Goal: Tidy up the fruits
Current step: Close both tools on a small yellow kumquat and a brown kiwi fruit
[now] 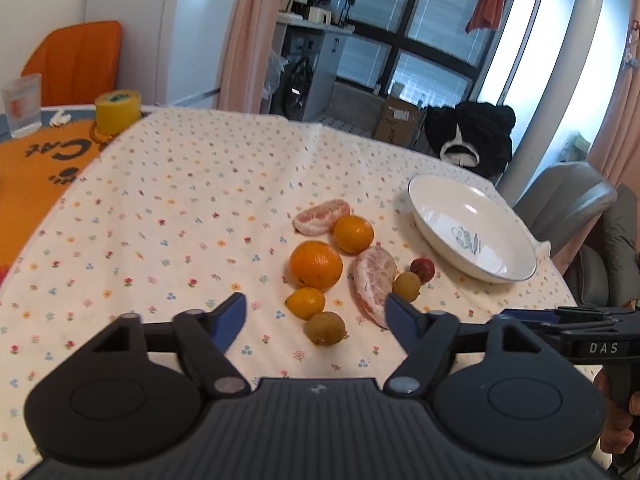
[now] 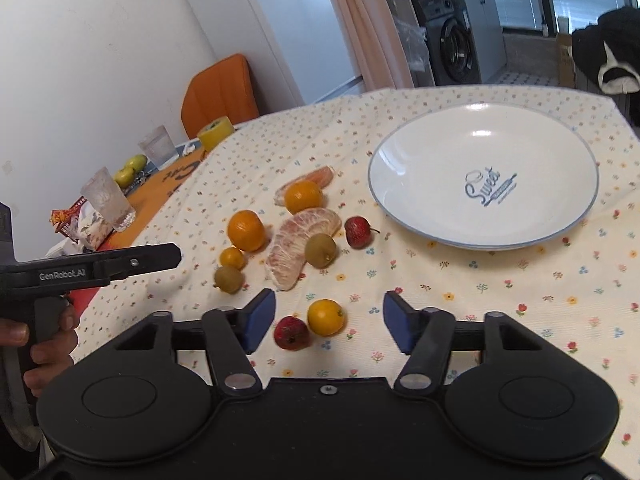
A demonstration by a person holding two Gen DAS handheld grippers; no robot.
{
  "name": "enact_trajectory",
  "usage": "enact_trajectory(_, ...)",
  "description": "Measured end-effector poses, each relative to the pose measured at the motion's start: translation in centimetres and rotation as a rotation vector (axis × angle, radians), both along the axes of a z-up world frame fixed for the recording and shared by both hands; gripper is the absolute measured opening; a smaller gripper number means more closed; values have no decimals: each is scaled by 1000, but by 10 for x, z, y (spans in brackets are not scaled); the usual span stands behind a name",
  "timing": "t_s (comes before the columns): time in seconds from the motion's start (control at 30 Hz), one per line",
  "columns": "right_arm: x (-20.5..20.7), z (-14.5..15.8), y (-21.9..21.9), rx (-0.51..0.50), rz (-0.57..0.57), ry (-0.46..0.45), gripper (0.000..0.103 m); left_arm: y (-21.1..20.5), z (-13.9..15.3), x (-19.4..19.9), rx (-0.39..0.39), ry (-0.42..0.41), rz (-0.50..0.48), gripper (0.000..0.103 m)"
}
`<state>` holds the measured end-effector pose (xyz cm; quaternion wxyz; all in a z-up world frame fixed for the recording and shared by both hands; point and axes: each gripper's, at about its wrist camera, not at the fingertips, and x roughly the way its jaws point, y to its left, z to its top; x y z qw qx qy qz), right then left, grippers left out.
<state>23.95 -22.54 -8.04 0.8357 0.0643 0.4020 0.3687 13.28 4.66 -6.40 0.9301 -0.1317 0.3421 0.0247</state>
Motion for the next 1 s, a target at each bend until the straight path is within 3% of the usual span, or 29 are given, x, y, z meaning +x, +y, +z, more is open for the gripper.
enact_trajectory(0.37,11,-19,16,-17,52,42,42,-4,-26,24,-23,65,-50,43)
enact_trajectory(0.5,13,-24,19,-21,59,53,33,-5,-31,27,-27,80,-62,32)
enact_trajectory(0.73,9,-25,20,-30,60,32,23,-9,-39,25,-4,76,-64,25)
enact_trajectory(1.0,7,-20,11,-6,26,18,23,-11,-28,20,-6,45,-62,25)
